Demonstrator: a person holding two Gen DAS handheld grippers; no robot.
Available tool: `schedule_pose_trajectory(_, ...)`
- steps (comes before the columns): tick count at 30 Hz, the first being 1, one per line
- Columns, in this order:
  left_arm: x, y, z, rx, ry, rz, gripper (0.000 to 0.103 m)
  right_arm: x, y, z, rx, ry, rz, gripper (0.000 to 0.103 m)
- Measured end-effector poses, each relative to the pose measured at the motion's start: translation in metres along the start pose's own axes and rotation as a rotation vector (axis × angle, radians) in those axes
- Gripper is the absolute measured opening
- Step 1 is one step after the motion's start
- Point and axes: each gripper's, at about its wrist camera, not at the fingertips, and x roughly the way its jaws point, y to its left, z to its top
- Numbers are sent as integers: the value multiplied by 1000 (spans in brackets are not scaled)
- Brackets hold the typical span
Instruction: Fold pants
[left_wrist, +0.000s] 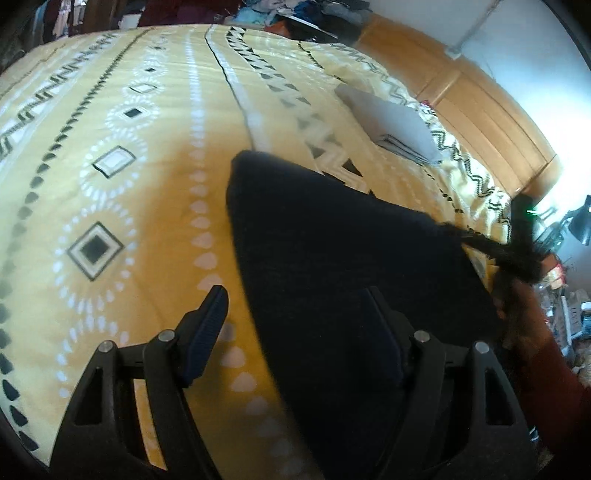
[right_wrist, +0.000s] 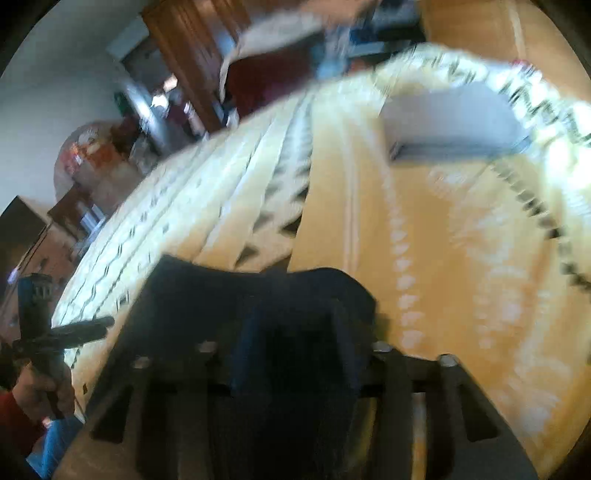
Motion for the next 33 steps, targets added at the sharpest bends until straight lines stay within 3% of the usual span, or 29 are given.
schedule_pose_trajectory(2, -3, 2, -2, -6, -4, -17, 74, 12, -25, 6, 86, 42, 8, 54)
schedule_pose_trajectory(3, -5, 2, -4, -9, -6, -23, 75, -3, -35, 9, 163, 3, -10, 56)
schedule_pose_trajectory(6, -2, 9, -6, -31, 10, -48, 75, -49, -24, 10, 153, -112, -58, 58)
schedule_pose_trajectory(9, 6, 18, -7, -56, 41, -97, 75, -53, -16, -5, 174, -21, -60, 64)
schedule_pose_trajectory(13, 28, 21, -5, -60, 108, -160, 75, -30, -14, -30, 198, 157, 43, 65)
schedule_pose_trajectory(19, 49, -1, 1, 15, 96, -39, 75, 5, -21, -38, 220, 210, 179, 70)
schedule_pose_trajectory(23, 53, -13, -1, 65, 65, 58, 76, 13, -17, -37, 172, 217, 176, 70)
schedule_pose_trajectory(33, 56, -10, -1, 60, 46, 76, 76, 18, -16, -36, 135, 257, 179, 72)
